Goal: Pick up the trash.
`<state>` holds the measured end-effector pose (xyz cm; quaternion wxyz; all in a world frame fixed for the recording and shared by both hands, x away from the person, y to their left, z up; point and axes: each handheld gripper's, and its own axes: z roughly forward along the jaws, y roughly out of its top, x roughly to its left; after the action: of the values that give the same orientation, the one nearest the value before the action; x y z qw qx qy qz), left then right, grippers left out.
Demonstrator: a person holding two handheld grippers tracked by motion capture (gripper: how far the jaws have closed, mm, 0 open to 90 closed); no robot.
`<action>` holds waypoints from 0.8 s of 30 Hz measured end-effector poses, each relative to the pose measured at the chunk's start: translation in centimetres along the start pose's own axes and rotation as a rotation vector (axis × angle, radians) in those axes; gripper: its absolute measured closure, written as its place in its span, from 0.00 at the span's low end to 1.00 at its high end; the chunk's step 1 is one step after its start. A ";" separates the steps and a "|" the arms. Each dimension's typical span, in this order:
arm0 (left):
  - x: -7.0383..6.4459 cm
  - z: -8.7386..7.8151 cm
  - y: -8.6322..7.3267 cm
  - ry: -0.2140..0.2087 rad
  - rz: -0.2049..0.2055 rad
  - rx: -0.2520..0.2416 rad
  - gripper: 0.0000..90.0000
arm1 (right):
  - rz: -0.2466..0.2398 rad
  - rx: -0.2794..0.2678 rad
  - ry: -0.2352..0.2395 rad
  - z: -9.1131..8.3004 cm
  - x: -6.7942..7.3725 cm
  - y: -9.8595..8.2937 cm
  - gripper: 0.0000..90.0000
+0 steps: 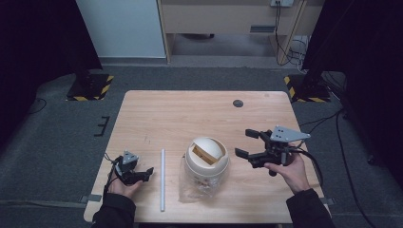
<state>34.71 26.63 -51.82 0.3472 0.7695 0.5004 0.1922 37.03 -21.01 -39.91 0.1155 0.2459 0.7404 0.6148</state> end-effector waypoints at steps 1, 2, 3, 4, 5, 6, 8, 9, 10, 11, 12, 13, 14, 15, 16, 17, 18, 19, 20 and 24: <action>-0.4 -0.1 0.2 -0.007 -0.002 -0.016 0.30 | 0.002 0.014 -0.023 -0.5 -0.3 -0.4 0.16; -0.8 -0.3 0.3 -0.011 -0.001 -0.028 0.32 | 0.009 0.025 -0.046 -0.9 -0.7 -0.9 0.16; -1.2 -0.4 0.4 -0.017 0.001 -0.038 0.35 | 0.020 0.030 -0.066 -1.4 -1.0 -1.4 0.16; -1.5 -0.4 0.5 -0.019 0.003 -0.044 0.36 | 0.033 0.039 -0.085 -1.8 -1.3 -2.0 0.16; -1.9 -0.4 0.7 -0.024 0.001 -0.049 0.38 | 0.039 0.046 -0.099 -2.1 -1.6 -2.4 0.16; -2.3 -0.3 0.8 -0.029 0.000 -0.049 0.39 | 0.051 0.054 -0.121 -2.5 -1.9 -3.1 0.16; -2.8 -0.1 0.8 -0.030 -0.002 -0.030 0.41 | 0.070 0.079 -0.156 -2.9 -2.5 -4.1 0.17; -3.0 0.0 0.8 -0.032 -0.003 -0.018 0.42 | 0.077 0.093 -0.172 -3.0 -2.7 -4.5 0.17; -3.2 0.1 0.8 -0.037 -0.002 -0.009 0.43 | 0.079 0.101 -0.188 -3.1 -3.0 -4.9 0.18; -3.4 0.2 0.7 -0.039 -0.002 -0.003 0.43 | 0.085 0.101 -0.209 -3.1 -3.1 -5.2 0.20; -3.4 0.2 0.7 -0.039 -0.002 -0.003 0.44 | 0.090 0.103 -0.226 -3.1 -3.3 -5.4 0.20; -3.6 0.3 0.7 -0.040 0.003 0.011 0.45 | 0.091 0.104 -0.247 -3.0 -3.4 -5.6 0.21; -3.7 0.3 0.7 -0.038 0.002 0.016 0.46 | 0.088 0.106 -0.268 -3.0 -3.5 -5.8 0.22; -3.9 0.4 0.7 -0.039 0.005 0.025 0.47 | 0.085 0.105 -0.286 -3.0 -3.6 -6.0 0.23; -4.0 0.5 0.7 -0.041 0.006 0.032 0.48 | 0.090 0.110 -0.304 -3.0 -3.7 -6.1 0.25; -4.2 0.6 0.7 -0.043 0.010 0.040 0.49 | 0.091 0.116 -0.319 -3.0 -3.7 -6.2 0.26; -4.3 0.7 0.7 -0.044 0.015 0.047 0.49 | 0.091 0.121 -0.343 -3.0 -3.8 -6.4 0.27; -4.4 0.8 0.7 -0.044 0.017 0.052 0.49 | 0.100 0.124 -0.361 -2.9 -3.9 -6.5 0.27; -4.5 0.9 0.7 -0.047 0.020 0.057 0.50 | 0.110 0.129 -0.374 -2.9 -4.0 -6.6 0.28; -4.8 1.3 0.7 -0.043 0.034 0.084 0.52 | 0.132 0.148 -0.416 -2.8 -4.2 -6.9 0.30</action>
<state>33.89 21.65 -51.97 0.3222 0.7958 0.4871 0.1604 37.72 -26.40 -46.47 0.2069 0.4229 0.7262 0.5010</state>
